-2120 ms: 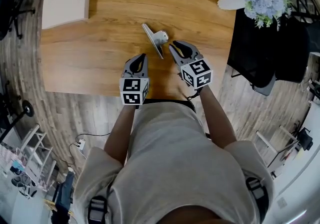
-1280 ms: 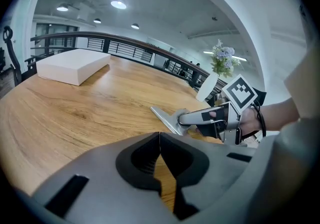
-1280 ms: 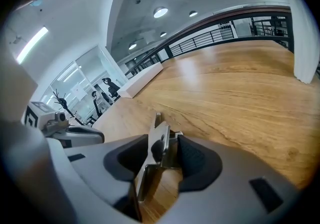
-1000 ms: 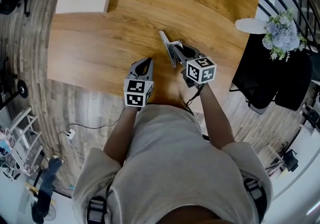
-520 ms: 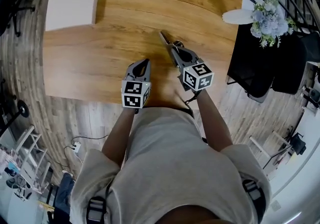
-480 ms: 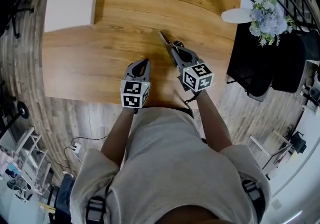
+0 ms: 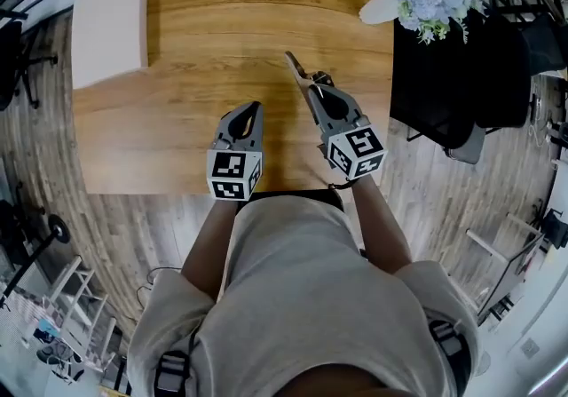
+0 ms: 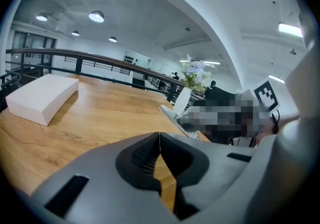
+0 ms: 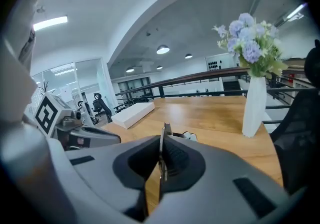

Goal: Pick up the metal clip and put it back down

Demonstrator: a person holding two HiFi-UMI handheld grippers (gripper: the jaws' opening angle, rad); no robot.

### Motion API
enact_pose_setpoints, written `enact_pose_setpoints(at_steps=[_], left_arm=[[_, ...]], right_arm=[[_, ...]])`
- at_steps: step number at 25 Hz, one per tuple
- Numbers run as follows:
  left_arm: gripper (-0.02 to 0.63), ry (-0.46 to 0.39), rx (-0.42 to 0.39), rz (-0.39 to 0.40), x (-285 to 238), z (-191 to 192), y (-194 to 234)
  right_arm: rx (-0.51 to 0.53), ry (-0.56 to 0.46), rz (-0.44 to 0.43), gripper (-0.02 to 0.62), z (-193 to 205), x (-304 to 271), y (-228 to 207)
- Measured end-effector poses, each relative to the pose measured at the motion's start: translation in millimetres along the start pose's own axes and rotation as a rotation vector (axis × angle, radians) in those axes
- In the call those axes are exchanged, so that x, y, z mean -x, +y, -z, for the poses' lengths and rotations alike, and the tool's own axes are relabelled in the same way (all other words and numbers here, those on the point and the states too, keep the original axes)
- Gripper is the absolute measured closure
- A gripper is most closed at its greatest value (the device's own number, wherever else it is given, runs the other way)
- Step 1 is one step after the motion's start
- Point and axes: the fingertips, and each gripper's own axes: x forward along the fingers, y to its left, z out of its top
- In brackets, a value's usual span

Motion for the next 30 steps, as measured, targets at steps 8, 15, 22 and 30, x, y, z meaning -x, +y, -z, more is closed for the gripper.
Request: enact_pose_setpoints(at_steps=[8,15,22,30], left_arm=[[0.581,-0.114,-0.095,0.003,2,-60,-50],[0.581,-0.221,-0.162,0.024,7,-116,-106],[0.581,-0.349,-0.239,0.039,27,-165,-156],[0.581,-0.391,-0.270,0.028,30,-171,-186]], right_arm=[[0.068,-0.128,0.044,0.566,-42,65,-22],[0.093,-0.294,0.080,0.566,-99,129,-37],[0.180,-0.458,0.108,0.566,-149,197,-33],[0.214,-0.515,0.099,0.566,-156,235,-43]])
